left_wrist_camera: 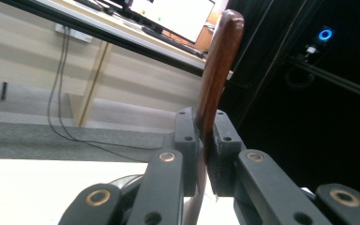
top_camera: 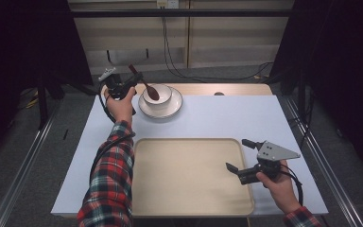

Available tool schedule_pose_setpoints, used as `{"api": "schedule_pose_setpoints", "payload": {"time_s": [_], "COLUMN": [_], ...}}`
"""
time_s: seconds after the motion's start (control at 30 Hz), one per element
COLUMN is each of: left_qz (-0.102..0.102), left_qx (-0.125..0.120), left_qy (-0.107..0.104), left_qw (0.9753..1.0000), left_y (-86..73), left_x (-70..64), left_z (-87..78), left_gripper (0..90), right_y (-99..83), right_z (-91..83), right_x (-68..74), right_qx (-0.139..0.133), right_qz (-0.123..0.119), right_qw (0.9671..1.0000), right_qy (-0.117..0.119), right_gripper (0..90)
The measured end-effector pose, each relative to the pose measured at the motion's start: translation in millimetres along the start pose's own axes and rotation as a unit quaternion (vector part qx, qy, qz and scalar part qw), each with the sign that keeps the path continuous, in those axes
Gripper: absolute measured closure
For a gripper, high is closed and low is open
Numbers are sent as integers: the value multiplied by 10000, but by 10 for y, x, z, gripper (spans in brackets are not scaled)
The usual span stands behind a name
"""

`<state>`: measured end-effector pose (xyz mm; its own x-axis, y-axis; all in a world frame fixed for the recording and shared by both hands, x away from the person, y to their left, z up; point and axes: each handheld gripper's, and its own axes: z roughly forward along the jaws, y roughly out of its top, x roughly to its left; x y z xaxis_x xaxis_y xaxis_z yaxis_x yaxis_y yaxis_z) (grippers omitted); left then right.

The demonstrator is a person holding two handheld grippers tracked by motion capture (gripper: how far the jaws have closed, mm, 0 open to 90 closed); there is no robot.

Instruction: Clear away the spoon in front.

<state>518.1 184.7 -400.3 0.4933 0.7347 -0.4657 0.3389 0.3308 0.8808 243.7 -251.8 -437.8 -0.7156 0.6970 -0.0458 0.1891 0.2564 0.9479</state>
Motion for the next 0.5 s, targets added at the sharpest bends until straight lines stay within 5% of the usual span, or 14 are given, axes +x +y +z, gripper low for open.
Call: {"api": "schedule_pose_setpoints", "payload": {"time_s": [0.5], "left_qz": [155], "left_qx": [262], "left_qy": [-318], "left_qw": [9990], "left_y": [206], "left_x": [-113], "left_z": [-253], "left_gripper": [841], "right_y": [-2], "right_z": [24], "right_x": [20], "right_qx": [42], "right_qz": [-52], "right_qw": [10000], "right_qy": [-15], "right_gripper": [12]}}
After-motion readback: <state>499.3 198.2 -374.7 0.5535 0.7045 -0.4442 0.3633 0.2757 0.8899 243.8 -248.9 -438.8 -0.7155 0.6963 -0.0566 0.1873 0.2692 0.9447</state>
